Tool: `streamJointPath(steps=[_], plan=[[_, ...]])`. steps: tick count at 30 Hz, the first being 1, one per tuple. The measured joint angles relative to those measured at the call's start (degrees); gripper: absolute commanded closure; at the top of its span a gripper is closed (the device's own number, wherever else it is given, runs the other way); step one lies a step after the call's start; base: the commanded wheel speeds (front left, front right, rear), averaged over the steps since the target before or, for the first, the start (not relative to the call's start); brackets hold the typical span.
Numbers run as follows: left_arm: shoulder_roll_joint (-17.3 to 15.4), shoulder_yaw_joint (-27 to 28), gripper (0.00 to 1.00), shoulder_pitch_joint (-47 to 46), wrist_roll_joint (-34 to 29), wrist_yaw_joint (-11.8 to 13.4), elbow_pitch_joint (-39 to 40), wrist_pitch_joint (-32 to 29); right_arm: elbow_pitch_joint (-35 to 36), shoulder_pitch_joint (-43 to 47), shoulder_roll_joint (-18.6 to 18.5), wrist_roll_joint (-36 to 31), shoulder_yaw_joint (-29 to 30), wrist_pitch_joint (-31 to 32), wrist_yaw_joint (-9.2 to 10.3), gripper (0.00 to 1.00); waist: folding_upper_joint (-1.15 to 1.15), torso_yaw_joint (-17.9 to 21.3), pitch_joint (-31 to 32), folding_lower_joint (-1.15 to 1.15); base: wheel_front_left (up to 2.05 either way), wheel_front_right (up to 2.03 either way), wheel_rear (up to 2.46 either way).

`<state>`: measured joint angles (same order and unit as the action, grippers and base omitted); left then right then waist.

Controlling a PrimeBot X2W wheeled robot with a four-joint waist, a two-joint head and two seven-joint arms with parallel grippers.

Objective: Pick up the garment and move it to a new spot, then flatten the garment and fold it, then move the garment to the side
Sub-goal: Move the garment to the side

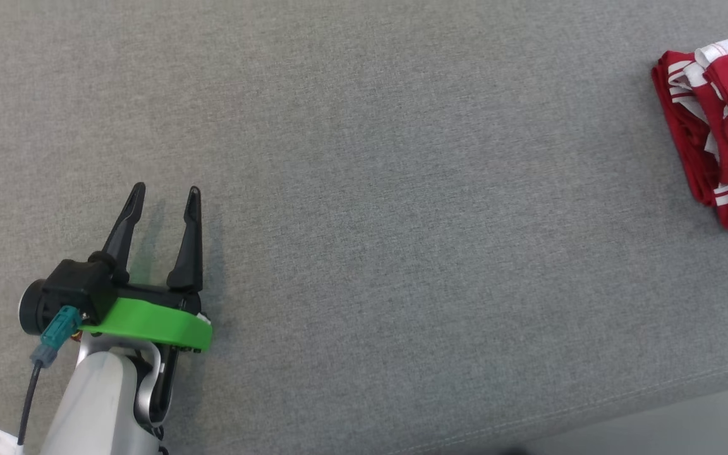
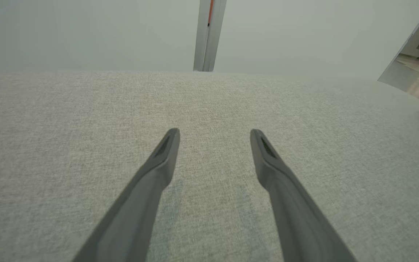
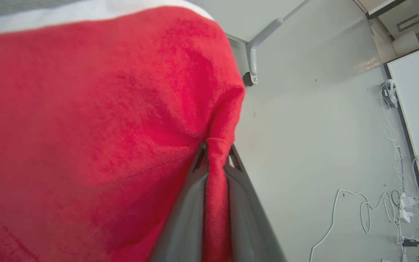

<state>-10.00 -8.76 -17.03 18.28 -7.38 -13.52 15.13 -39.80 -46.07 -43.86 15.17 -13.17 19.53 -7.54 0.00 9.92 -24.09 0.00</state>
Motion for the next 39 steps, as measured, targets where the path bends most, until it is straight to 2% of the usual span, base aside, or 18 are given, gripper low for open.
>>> streamJointPath(steps=[1, 2, 3, 4, 5, 8, 13, 18, 20, 24, 32, 39], plan=[[0.0, -0.1, 0.00, -0.1, 0.0, 0.0, 0.0, 0.0, -0.9, 0.0, 0.3, -0.9, 0.8, -0.2, 0.00, 1.00, 0.00, -0.2, -0.4, 0.00, 0.00, 0.00, 0.00], [-0.1, -0.2, 0.00, -0.2, 0.0, 0.0, 0.0, 0.0, -2.3, 0.2, 1.1, -1.5, 2.1, -0.3, 0.00, 0.95, 0.00, -0.5, -0.9, 0.00, 0.00, 0.00, 0.00], [-0.2, -0.3, 0.00, -0.2, 0.0, 0.0, 0.0, 0.0, -3.6, 0.4, 1.8, -1.9, 3.7, -0.6, 0.00, 0.78, 0.00, -0.8, -1.3, 0.00, 0.00, 0.00, 0.00], [-0.2, -0.3, 0.00, -0.3, 0.0, 0.0, 0.0, 0.0, -4.4, 0.7, 2.4, -2.6, 4.5, -0.8, 0.00, 0.09, 0.00, -1.1, -1.5, 0.00, 0.00, 0.00, 0.00], [-0.2, -0.3, 0.00, -0.4, -0.1, 0.0, -0.1, 0.0, -5.5, 1.0, 3.2, -3.3, 5.9, -0.8, 0.00, 0.00, 0.00, -1.4, -1.7, 0.00, 0.00, 0.00, 0.00], [0.0, -0.4, 0.00, -0.6, -0.2, 0.0, -0.5, 0.0, -7.2, 1.4, 4.3, -5.8, 9.2, -2.8, 0.00, 0.00, 0.00, -2.2, -1.7, 0.00, 0.00, 0.00, 0.00], [0.8, 0.2, 0.00, -0.6, -0.1, 0.0, -1.1, 0.0, -5.4, 1.7, 6.1, -10.6, 11.5, -8.6, 0.00, 0.00, 0.00, -2.7, 0.1, 0.00, 0.00, 0.00, 0.00], [2.6, 0.3, 0.00, 0.4, 0.2, 0.0, -2.4, 0.0, -2.1, 3.7, 9.6, -8.7, 11.8, -14.8, 0.00, 0.00, 0.00, -3.0, 3.4, 0.00, 0.00, 0.00, 0.00], [3.2, 1.0, 0.00, 1.3, 0.3, 0.0, -3.2, 0.0, 0.2, 4.8, 12.8, -6.3, 13.9, -17.7, 0.00, 0.00, 0.00, -3.3, 5.1, 0.00, 0.00, 0.00, 0.00], [3.8, 2.0, 0.00, 3.7, 0.0, 0.0, -3.9, 0.0, 6.9, 9.6, 18.8, -3.3, 14.3, -21.7, 0.00, 0.00, 0.00, -3.7, 8.7, 0.00, 0.00, 0.00, 0.00], [4.8, 7.1, 0.00, 8.2, -1.4, 1.3, -2.5, 0.0, 20.0, 21.2, 25.4, -1.5, 13.5, -25.5, 0.00, 0.00, 0.00, -4.6, 15.4, 0.00, 0.00, 0.00, 0.00], [5.8, 9.2, 0.00, 11.5, -1.9, 1.6, -2.0, 0.0, 27.4, 31.4, 29.9, -2.6, 12.0, -25.3, 0.01, 0.00, 0.00, -6.0, 19.9, 0.00, 0.00, 0.00, 0.00]])
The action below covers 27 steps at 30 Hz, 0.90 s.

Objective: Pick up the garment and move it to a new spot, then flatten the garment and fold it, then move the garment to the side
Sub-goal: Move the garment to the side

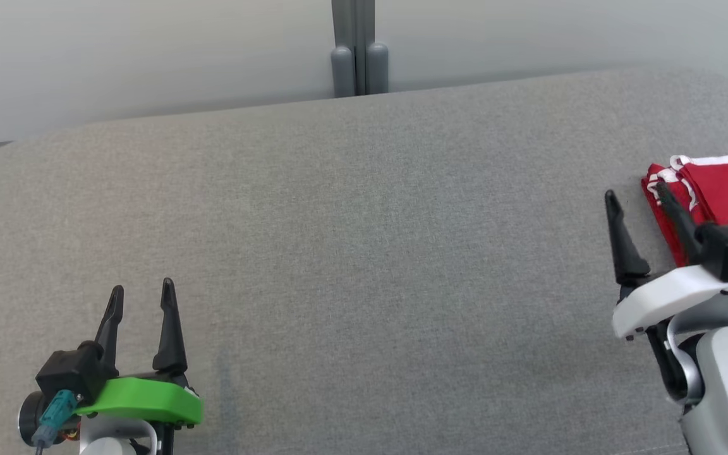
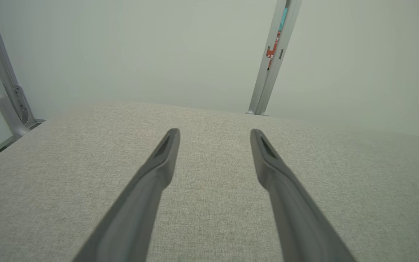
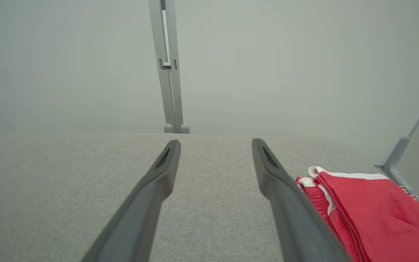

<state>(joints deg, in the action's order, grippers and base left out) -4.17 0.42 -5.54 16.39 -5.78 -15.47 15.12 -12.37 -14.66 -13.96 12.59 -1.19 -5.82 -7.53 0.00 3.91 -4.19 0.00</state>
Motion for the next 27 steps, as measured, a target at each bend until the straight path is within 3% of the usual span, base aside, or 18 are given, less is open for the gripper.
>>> streamJointPath(steps=[13, 27], plan=[[0.5, 0.1, 0.00, 2.1, -0.9, -0.7, -2.0, 0.0, 3.6, 9.6, 4.5, -1.2, -1.3, 1.4, 0.00, 0.00, 0.00, -3.0, 5.0, 0.00, 0.00, 0.00, 0.00], [0.6, -1.5, 0.00, 1.7, -0.9, -0.8, -3.9, 0.0, 0.1, 11.7, 5.7, -2.2, -2.2, -0.7, 0.00, 0.00, 0.00, -3.2, 6.4, 0.00, 0.00, 0.00, 0.00]])
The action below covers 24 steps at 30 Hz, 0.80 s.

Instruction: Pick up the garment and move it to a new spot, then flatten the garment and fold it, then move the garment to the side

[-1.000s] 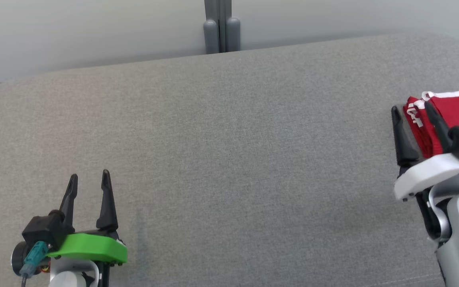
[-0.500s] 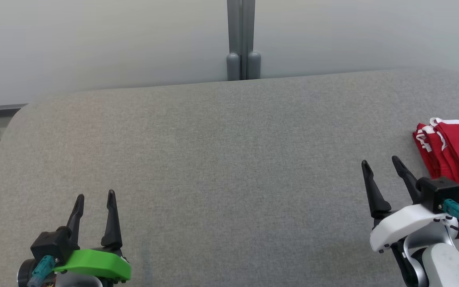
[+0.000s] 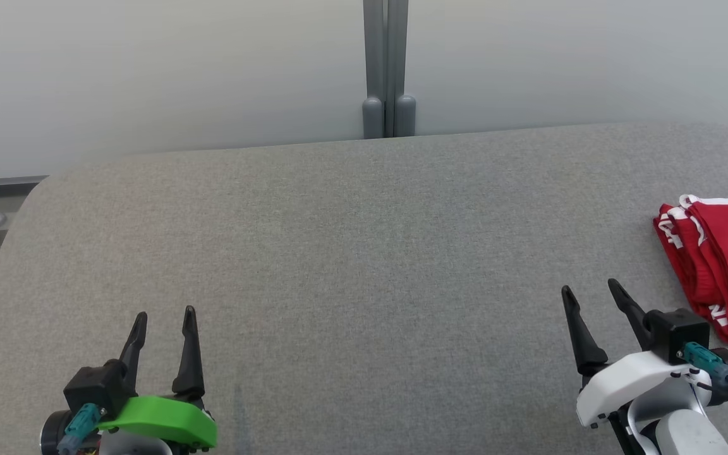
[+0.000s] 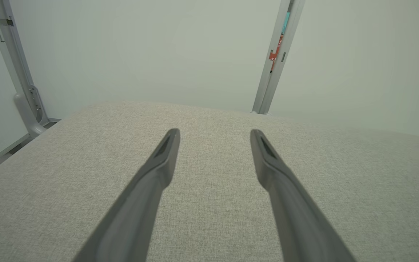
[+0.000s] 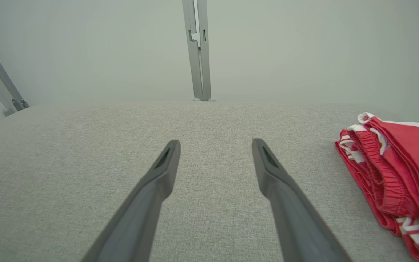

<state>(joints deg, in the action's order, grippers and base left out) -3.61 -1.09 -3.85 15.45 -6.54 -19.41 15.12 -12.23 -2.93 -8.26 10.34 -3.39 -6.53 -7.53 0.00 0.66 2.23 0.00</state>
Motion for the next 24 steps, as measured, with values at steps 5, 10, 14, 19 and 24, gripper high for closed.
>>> streamJointPath(steps=[5, 10, 14, 19, 24], plan=[[0.0, -0.1, 0.00, 0.0, 0.2, 0.0, -0.2, 0.0, -1.2, -0.1, 0.0, 0.0, 0.0, -0.3, 0.00, 0.00, 0.00, 0.0, 0.0, 0.00, 0.00, 0.00, 0.00], [0.1, -0.1, 0.00, 0.0, 0.6, 0.0, -0.8, 0.0, -1.9, -0.6, 0.2, 0.0, -0.4, -0.5, 0.00, 0.00, 0.00, 0.1, -0.2, 0.00, 0.00, 0.00, 0.00], [0.1, 0.0, 0.00, 0.0, 0.7, 0.0, -1.1, 0.0, -2.2, -0.9, 0.2, 0.1, -0.7, -0.6, 0.00, 0.00, 0.00, 0.2, -0.4, 0.00, 0.00, 0.00, 0.00], [0.1, 0.1, 0.00, -0.1, 1.1, 0.0, -1.4, 0.0, -2.3, -1.0, 0.3, 0.1, -0.6, -0.9, 0.00, 0.00, 0.00, 0.3, -0.5, 0.00, 0.00, 0.00, 0.00], [0.1, 0.2, 0.00, -0.3, 1.2, 0.0, -1.1, 0.0, -2.3, -1.0, 0.4, 0.2, -0.5, -1.1, 0.00, 0.00, 0.00, 0.3, -0.7, 0.00, 0.00, 0.00, 0.00]])
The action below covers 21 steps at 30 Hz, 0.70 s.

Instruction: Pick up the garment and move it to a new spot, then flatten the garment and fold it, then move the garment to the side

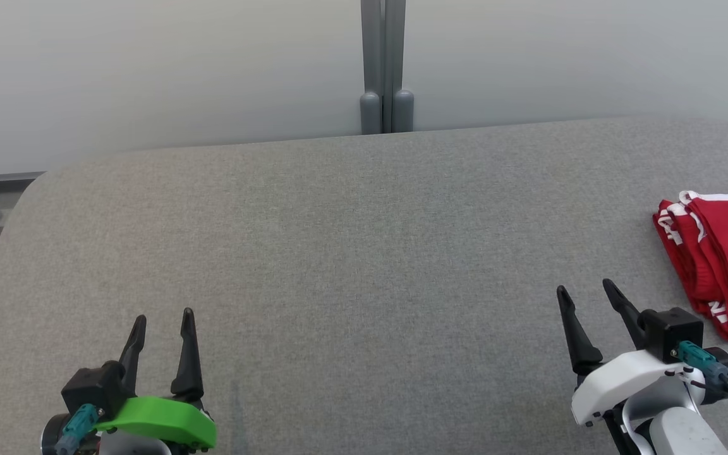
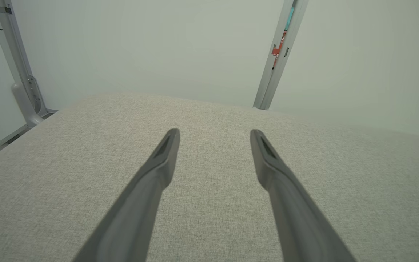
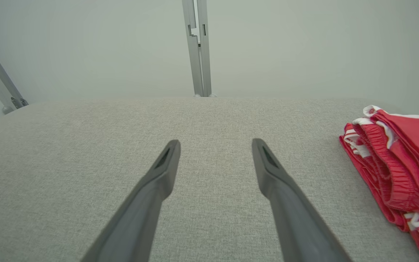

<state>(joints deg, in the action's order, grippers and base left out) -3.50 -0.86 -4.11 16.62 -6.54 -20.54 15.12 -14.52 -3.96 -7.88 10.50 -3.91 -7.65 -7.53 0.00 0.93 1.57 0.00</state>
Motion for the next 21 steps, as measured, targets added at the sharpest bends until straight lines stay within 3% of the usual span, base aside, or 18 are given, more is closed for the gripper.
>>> streamJointPath(steps=[4, 5, 12, 21], plan=[[0.0, 0.0, 0.00, 0.0, 0.3, 0.0, 0.0, 0.0, 0.0, -0.1, 0.1, 0.1, 0.0, 0.0, 0.00, 0.00, 0.00, -0.1, -0.1, 0.00, 0.00, 0.00, 0.00], [0.0, 0.0, 1.00, 0.0, 0.4, 0.0, 0.0, 0.0, 0.0, -0.1, 0.2, 0.1, 0.0, 0.0, 0.00, 1.00, 0.00, -0.1, -0.1, 0.00, 0.00, 0.00, 0.00], [0.8, -0.1, 1.00, 2.0, 1.0, 0.0, -3.3, -0.4, -3.3, 2.6, 1.0, 0.6, -0.3, 0.5, -0.01, 1.00, 0.00, -0.1, -0.2, 0.00, 0.00, 0.00, 0.00], [0.8, 0.8, 1.00, 2.1, 9.6, 0.0, -2.6, -3.0, -3.2, 2.5, 1.5, 10.2, 1.0, 2.1, -0.01, 1.00, 0.00, -0.2, -0.3, 0.00, 0.00, 0.00, 0.00]])
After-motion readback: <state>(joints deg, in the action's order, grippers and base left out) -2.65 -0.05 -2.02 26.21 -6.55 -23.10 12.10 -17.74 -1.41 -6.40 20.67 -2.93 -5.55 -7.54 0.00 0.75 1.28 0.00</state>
